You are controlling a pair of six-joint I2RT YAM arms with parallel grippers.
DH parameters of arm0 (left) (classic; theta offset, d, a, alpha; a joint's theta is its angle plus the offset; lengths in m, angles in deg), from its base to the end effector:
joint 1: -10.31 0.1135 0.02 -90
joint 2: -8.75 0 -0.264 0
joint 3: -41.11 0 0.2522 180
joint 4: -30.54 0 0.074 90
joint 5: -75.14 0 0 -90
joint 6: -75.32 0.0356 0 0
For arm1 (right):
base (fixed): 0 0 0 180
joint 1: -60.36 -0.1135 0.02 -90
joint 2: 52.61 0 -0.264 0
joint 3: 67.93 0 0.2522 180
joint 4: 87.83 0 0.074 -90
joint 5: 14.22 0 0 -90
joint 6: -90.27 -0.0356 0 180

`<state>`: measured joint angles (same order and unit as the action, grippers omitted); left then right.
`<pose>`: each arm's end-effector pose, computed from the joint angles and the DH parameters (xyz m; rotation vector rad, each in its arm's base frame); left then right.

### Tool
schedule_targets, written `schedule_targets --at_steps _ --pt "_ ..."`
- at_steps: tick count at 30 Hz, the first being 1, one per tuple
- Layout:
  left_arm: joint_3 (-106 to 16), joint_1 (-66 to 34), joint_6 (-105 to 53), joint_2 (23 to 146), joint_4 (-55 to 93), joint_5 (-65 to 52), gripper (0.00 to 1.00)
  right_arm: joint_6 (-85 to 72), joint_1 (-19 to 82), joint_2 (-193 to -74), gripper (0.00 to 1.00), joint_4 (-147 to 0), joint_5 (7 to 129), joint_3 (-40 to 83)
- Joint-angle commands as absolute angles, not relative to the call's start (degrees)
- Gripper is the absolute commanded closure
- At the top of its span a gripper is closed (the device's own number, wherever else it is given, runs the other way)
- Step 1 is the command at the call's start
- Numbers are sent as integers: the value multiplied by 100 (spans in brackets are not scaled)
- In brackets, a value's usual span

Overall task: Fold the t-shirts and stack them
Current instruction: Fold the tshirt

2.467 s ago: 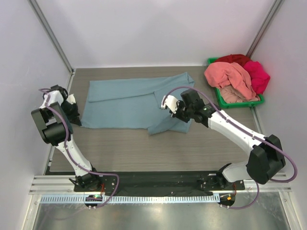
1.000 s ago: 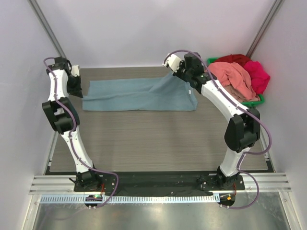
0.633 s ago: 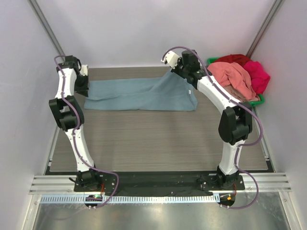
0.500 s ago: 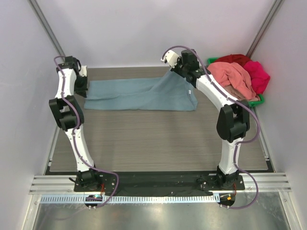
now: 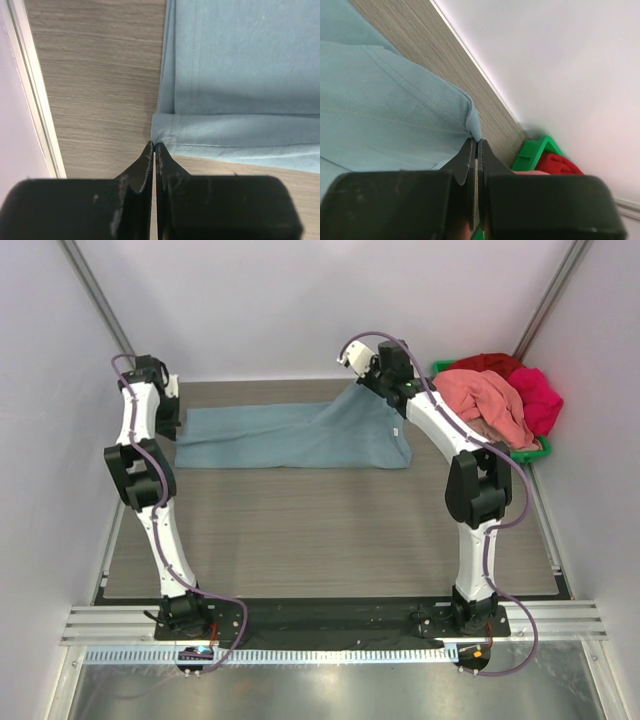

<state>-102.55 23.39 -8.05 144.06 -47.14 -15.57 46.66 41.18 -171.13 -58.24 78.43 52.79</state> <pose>0.4829 0.1127 0.2332 -0.1599 2.7818 0.1040 0.4684 0.1612 0.3047 -1.0940 1.7523 -0.3419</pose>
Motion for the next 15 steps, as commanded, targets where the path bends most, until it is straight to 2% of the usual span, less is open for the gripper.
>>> schedule_targets --at_steps 1,2,4,5,6,8,9,12,14,15 --pt "-10580 2296 -817 14524 -4536 -1775 100 4641 4155 -17327 99 -6282 7991 5648" --pt "-10624 2288 -826 14559 -4527 -1819 97 4606 4155 -17398 99 -6308 8017 5771" --pt "-10659 2253 -931 14569 -4475 -2099 75 4475 4120 -17608 96 -6343 8140 5973" --pt "-10650 2244 -975 14516 -4466 -2162 60 4439 4111 -17661 87 -6422 8471 6035" --pt "-10581 2244 -993 14298 -4457 -2154 55 4282 4111 -17662 70 -6492 8640 6079" --pt "-10361 2252 -1028 13981 -4369 -2171 45 4080 4129 -17400 59 -6651 8974 5984" --pt "-10256 2252 -1020 13823 -4334 -2128 44 4018 4137 -17277 53 -6712 9001 5878" --pt "-9388 2270 -879 13138 -4063 -1864 42 3798 4155 -16574 46 -6739 8949 5150" --pt "-8386 2261 -792 12566 -3527 -1873 34 3544 4164 -16109 44 -6513 8905 4502" --pt "-8139 2253 -669 12434 -3429 -1846 34 3386 4155 -16002 44 -6372 8879 4315"
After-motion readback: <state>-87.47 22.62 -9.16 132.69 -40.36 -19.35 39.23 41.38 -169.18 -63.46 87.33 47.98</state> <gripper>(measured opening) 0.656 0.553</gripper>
